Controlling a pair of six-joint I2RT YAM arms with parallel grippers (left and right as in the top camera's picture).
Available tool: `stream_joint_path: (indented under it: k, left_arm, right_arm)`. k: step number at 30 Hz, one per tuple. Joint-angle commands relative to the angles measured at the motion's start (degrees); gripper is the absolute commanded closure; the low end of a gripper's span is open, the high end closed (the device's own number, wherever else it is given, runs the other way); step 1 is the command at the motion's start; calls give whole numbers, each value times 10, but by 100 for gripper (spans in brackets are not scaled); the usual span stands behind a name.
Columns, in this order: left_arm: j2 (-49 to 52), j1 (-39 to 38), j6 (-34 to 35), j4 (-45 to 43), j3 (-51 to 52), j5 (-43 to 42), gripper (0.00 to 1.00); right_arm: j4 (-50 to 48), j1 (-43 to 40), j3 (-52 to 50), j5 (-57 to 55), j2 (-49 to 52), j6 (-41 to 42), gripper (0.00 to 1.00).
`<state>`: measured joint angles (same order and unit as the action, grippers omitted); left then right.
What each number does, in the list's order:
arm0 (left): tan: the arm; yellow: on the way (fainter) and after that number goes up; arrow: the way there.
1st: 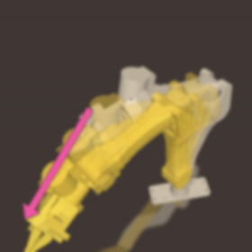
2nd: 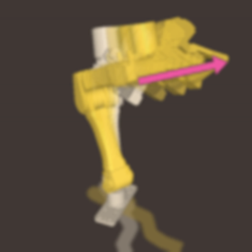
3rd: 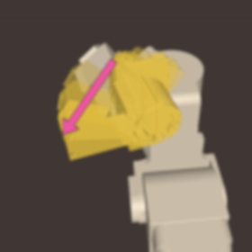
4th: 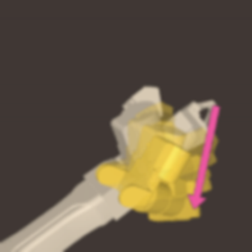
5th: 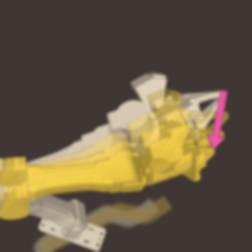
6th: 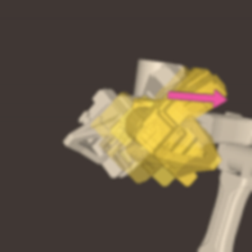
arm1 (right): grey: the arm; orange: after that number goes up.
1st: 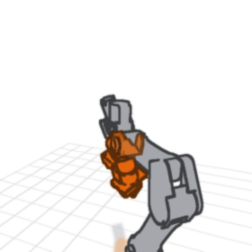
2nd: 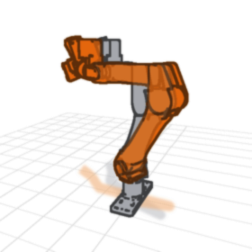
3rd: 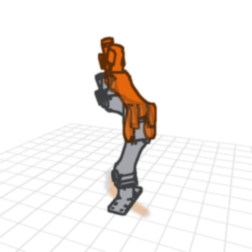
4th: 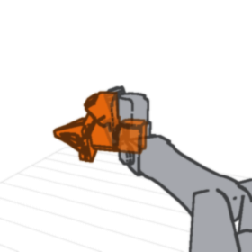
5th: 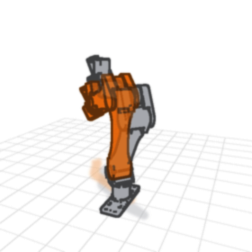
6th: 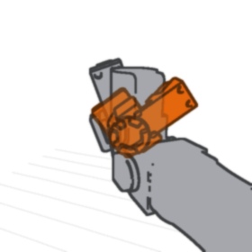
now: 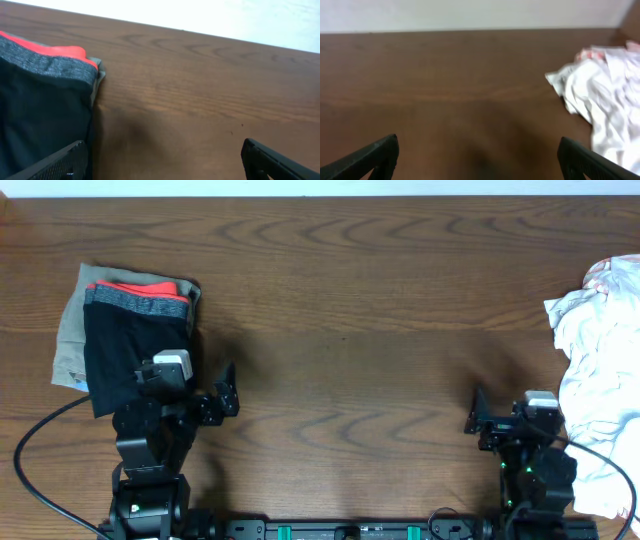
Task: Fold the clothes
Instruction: 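Move the right gripper toward the crumpled white T-shirt at right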
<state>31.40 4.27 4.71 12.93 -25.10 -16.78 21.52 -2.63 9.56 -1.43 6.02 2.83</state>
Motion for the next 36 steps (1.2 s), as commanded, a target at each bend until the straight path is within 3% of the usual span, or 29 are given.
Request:
stream_joint_path:
  k: [1,8,16,23,29,36]
  left_arm:
    - [0,-2,5,4,-12,-10,2]
    - [0,-2,5,3,-12,-10,2]
    - [-1,-2,5,2,-12,-10,2]
    - [0,-2,5,-16,-12,-10,2]
    - [0,-2,5,-27,-12,-10,2]
    - [0,-2,5,-27,-12,-10,2]
  right_arm:
    - [34,7,64,-47,37,10,1]
    - [144,7,181,-89,156,49,1]
    - [172,7,301,-7,243,53,1]
    - [260,-9,328,-186,248,151,1]
    - [294,-92,330,-222,304,154,1]
    - [306,-249,357,-171,422,137,1]
